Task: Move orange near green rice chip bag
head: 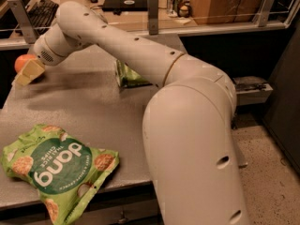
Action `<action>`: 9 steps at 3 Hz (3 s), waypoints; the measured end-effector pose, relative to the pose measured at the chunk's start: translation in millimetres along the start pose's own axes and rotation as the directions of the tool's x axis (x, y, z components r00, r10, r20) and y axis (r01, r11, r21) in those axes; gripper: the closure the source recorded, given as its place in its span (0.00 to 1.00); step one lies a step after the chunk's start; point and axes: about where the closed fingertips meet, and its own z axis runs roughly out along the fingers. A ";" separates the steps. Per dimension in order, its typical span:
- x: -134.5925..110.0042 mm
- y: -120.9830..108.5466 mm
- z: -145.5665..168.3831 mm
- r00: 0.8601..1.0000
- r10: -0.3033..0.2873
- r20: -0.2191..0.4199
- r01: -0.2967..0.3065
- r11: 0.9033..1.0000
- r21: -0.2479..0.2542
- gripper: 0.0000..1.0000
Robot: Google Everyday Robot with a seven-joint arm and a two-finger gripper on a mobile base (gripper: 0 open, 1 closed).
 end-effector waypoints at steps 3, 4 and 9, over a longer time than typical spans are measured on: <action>-2.9 -4.5 6.8 0.998 0.030 0.049 -0.030 0.999 0.010 0.71; -11.2 -3.6 -19.3 0.996 0.000 0.087 -0.003 0.999 0.032 0.95; -1.1 116.2 -91.2 0.981 -0.109 0.161 0.131 0.982 -0.137 1.00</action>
Offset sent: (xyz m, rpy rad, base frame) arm 0.0091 0.0103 0.0014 0.0582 0.0217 -0.0286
